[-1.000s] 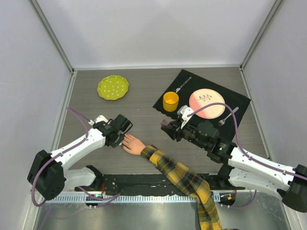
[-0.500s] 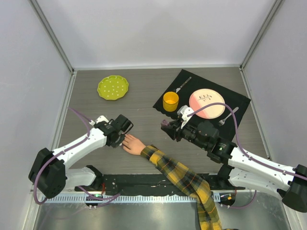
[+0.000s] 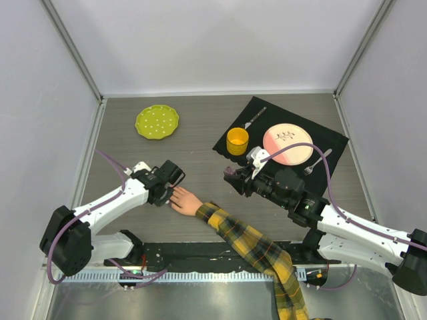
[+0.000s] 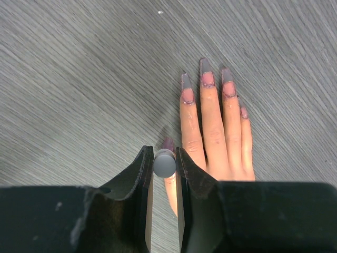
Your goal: Paint the nails
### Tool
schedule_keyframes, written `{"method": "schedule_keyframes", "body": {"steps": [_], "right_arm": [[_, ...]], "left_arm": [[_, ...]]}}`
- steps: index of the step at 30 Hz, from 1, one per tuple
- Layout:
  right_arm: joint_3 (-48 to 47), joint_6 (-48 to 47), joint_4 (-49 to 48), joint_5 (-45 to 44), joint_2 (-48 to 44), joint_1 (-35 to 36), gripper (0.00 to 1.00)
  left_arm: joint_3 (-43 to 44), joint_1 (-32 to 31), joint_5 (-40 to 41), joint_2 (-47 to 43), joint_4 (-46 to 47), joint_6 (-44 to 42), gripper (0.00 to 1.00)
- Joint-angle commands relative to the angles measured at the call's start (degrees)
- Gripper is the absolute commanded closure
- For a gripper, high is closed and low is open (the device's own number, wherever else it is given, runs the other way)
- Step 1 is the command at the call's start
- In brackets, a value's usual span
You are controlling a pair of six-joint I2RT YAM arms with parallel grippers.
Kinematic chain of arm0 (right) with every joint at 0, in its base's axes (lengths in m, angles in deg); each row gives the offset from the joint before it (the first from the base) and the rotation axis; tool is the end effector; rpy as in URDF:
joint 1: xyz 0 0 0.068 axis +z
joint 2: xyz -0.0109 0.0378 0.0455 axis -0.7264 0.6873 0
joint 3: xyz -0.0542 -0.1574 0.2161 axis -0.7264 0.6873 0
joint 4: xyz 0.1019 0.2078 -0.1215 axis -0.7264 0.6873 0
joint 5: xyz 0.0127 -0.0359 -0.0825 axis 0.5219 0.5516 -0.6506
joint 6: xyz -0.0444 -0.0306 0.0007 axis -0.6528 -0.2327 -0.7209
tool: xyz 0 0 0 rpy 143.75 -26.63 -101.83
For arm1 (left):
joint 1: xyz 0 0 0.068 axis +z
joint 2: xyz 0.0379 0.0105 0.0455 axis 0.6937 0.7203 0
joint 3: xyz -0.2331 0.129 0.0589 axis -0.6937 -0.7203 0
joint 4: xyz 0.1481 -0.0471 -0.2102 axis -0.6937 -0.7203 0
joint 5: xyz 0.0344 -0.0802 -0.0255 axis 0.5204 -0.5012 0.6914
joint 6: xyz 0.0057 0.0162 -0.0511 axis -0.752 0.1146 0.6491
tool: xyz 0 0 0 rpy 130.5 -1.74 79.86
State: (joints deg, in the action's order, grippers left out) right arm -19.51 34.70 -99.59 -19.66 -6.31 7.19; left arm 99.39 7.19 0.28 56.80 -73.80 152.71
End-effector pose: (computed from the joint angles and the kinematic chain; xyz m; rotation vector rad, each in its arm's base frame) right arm 0.1227 0.1661 0.2886 -0.6904 1.5727 0.7542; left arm 0.1666 -0.1047 0.1973 -1.1412 2.3773 0.0468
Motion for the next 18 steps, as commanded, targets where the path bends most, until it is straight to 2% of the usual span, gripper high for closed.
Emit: {"method": "schedule_keyframes", "body": {"steps": [1, 18], "right_arm": [[-0.53, 0.74, -3.19, 0.29, -0.57, -0.25, 0.99], [-0.62, 0.74, -3.37, 0.38, -0.3, -0.25, 0.99]], "left_arm": [[-0.14, 0.26, 2.15, -0.52, 0.45, 0.7, 1.0], [0.3, 0.26, 2.85, 0.36, 1.24, 0.79, 1.0]]}}
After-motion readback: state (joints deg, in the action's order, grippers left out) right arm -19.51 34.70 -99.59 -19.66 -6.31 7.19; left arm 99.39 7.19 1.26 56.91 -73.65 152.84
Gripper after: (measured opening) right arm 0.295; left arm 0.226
